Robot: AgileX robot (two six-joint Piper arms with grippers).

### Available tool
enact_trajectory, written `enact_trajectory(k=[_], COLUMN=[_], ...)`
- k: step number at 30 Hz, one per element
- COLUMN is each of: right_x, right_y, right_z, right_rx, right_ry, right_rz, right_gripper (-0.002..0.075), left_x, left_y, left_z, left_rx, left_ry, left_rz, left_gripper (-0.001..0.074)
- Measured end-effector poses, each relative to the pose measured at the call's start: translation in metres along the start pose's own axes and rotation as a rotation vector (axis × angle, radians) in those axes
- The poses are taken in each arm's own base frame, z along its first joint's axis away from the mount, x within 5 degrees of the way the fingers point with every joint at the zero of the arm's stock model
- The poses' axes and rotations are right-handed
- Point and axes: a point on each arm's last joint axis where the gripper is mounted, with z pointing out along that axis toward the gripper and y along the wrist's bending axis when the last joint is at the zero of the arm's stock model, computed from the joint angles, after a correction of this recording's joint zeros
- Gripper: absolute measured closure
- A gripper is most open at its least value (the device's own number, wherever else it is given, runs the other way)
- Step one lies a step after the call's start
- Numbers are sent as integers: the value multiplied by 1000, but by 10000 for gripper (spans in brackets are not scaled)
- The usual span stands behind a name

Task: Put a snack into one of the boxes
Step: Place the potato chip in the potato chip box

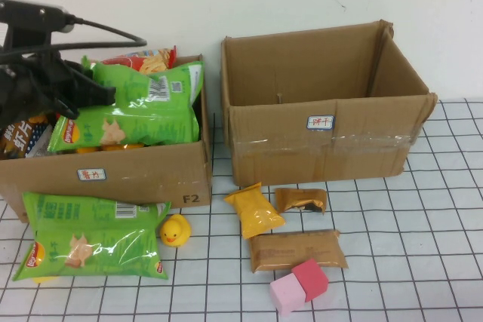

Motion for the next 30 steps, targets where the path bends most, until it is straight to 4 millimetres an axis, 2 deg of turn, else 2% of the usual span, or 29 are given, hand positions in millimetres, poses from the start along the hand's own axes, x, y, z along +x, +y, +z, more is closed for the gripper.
enact_trajectory(k=[3,5,14,16,21,28,30], right_x=[0,0,0,0,0,0,0], right_y=[0,0,0,0,0,0,0], right_z=[0,0,0,0,0,0,0], right_rx=[0,0,0,0,0,-1,-1], right_ry=[0,0,0,0,0,0,0], right_rz=[0,0,0,0,0,1,0], right_gripper=[727,727,727,727,727,727,727], left_x=[2,0,-3,-2,-15,-51,-56], left_y=[4,6,9,9,9,0,-6], left_z=[5,5,12,14,5,-49,-61], left_rx=[-37,-68,-74,-73,-72,-6,55], left_ry=[-9,-27,-36,-35,-73,-187,-187], left_rz=[14,16,-19,-30,-22,-9,-32], left_gripper=[704,652,287,234,193,192,225])
